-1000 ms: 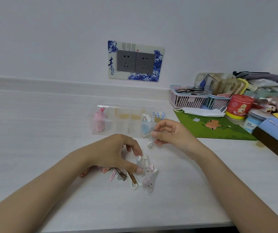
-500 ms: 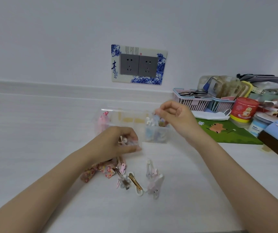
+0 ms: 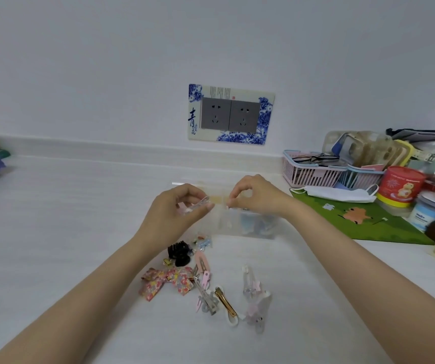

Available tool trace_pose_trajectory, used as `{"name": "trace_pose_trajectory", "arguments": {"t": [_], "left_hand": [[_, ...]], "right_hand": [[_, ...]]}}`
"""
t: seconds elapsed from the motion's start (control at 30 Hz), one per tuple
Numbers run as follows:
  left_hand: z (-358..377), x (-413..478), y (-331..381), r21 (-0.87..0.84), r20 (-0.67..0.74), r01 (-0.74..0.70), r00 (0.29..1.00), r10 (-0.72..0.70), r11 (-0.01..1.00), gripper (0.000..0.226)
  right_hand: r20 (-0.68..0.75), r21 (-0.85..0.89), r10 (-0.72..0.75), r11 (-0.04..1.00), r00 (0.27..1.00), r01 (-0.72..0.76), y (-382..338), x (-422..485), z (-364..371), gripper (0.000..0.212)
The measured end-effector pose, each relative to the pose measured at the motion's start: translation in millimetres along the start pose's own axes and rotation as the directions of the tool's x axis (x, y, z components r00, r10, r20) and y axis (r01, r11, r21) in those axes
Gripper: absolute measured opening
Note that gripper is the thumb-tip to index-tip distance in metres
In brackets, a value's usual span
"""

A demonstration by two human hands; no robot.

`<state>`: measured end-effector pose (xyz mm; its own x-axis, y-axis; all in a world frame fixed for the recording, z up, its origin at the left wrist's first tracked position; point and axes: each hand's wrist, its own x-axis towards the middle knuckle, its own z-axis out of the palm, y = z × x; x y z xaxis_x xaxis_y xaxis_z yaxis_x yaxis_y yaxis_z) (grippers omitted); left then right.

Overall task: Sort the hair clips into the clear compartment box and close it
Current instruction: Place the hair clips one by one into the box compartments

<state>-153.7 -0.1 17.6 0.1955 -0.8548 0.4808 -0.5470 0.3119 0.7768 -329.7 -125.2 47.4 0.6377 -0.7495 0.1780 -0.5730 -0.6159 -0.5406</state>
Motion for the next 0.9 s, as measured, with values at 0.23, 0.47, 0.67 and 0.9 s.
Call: {"name": "trace_pose_trajectory", "arguments": {"t": [0.23,0.47,0.67,0.9], "left_hand": [[0,-3,0,-0.058,0.012,0.007,1.0,-0.006,0.998,0.016],[10,-8,4,-0.174,0.144,0.067,0.989,-0.042,0.982,0.022],[12,-12,4,-0.201,0.194,0.107,0.979,-0.068,0.974,0.023],[9,-11,6,-0.227,0.166,0.081,0.985,-0.043,0.971,0.033]], "right_hand": [[-0.303,0.216,-0.039,0.97,0.952,0.109,-8,-28,-6,0.005],[0.342,0.276,-0.115,0.961,0.933,0.017,6,-99,-7,0.02],[0.474,0.197,-0.164,0.977,0.865,0.077,2,-103,7,0.033],[0.299,0.285,-0.103,0.959,0.949,0.015,1,-98,23,0.009]]}}
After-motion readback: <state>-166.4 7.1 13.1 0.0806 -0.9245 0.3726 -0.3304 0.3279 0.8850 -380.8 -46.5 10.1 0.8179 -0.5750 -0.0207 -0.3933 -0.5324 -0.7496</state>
